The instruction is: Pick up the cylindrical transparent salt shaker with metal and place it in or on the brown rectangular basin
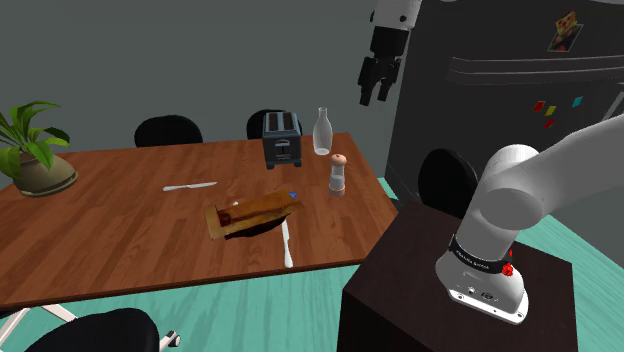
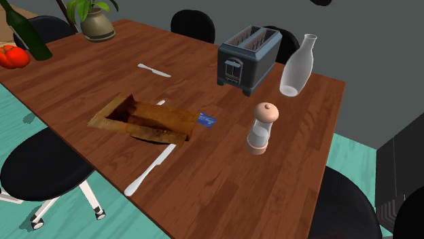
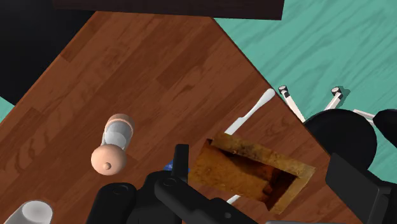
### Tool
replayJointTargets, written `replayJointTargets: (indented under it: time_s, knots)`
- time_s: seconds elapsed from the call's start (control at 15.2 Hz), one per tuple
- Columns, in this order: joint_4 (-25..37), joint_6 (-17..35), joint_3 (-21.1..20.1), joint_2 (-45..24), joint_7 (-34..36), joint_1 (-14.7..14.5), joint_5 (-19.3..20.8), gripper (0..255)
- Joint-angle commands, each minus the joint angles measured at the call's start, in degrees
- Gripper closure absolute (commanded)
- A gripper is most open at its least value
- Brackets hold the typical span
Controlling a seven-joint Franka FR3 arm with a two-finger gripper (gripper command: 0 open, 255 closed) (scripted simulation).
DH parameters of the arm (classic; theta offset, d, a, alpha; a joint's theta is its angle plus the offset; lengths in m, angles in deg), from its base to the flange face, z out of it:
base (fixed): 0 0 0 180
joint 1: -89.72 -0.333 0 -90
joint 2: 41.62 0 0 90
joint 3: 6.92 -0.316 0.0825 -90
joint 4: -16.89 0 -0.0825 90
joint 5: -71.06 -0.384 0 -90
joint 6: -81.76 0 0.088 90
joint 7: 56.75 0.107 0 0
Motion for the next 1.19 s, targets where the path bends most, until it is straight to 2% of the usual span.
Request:
replayJointTargets:
  time_s: [0.0,0.59,1.12]
  knots:
    - [0.0,0.0,0.0,0.0,0.0,0.0,0.0,0]
    - [-4.4,15.3,2.9,-11.8,-5.1,1.6,3.3,0]
    - [-3.2,27.9,5.6,-26.1,-9.2,2.8,5.1,0]
